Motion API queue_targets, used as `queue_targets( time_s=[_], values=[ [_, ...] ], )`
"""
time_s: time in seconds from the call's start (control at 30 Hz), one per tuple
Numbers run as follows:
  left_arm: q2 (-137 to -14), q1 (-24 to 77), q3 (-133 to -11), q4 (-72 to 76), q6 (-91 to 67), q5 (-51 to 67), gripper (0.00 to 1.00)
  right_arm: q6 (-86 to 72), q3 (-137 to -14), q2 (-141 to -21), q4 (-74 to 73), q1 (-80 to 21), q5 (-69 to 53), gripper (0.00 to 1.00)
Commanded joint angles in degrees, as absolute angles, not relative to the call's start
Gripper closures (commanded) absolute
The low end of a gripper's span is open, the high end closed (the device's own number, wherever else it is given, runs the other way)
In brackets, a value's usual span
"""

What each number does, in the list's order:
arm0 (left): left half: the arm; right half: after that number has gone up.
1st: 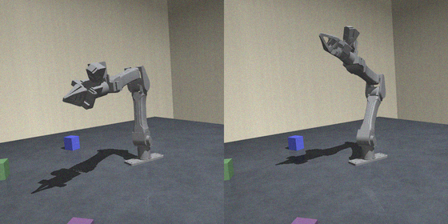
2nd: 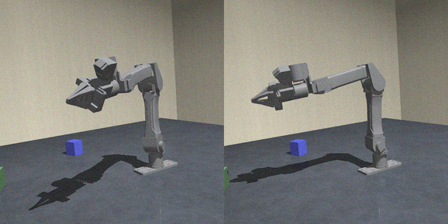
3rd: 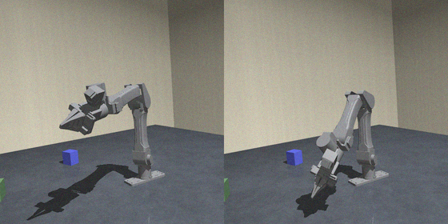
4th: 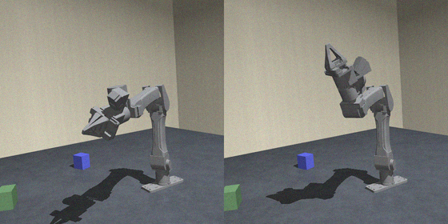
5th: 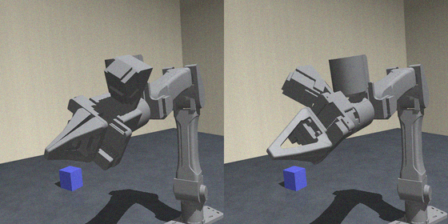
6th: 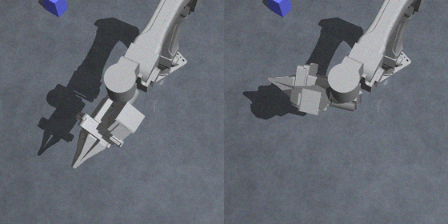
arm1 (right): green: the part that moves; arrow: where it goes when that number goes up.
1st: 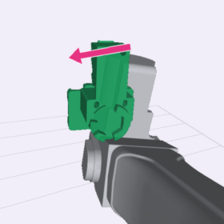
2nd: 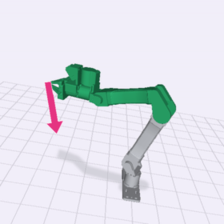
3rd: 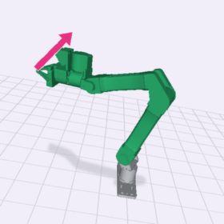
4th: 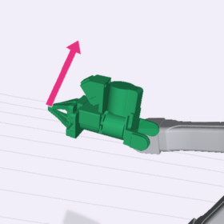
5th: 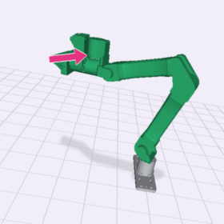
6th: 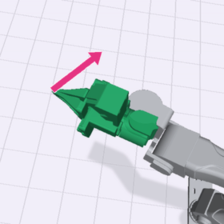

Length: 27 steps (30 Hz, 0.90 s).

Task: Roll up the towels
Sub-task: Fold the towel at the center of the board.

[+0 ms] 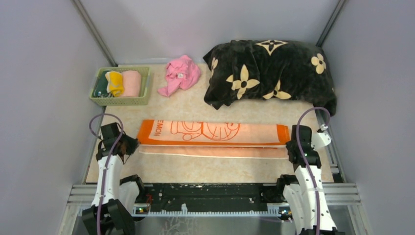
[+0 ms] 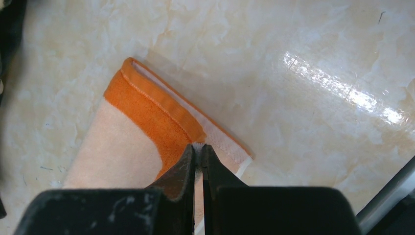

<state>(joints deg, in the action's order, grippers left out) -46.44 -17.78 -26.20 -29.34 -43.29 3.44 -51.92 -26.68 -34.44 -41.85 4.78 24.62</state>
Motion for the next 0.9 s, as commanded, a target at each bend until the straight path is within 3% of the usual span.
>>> queue_targets(
  time_s=[0.0, 0.43, 0.6, 0.77, 0.87],
  values=[
    [-46.52, -18.28, -23.93, -31.00, -47.56, -0.77, 0.92, -54.63, -25.93, -36.47, -41.48, 5.49, 26.71, 1.00],
    [-46.52, -18.28, -22.18, -31.54, -49.83, -4.83, 0.88, -58.01, -20.87, -37.12, -39.43, 5.45, 24.74, 1.00],
    [-46.72, -18.28, -21.96, -32.54, -51.04, -4.60, 0.77, -57.80, -20.71, -37.84, -39.23, 5.45, 23.30, 1.00],
    [-45.88, -18.28, -24.62, -34.71, -51.01, -4.72, 0.52, -55.42, -23.55, -34.94, -40.15, 5.45, 23.10, 0.80],
    [-45.15, -18.28, -26.40, -36.21, -50.82, -5.22, 0.47, -54.24, -25.60, -33.21, -40.83, 5.41, 22.95, 0.70]
  ],
)
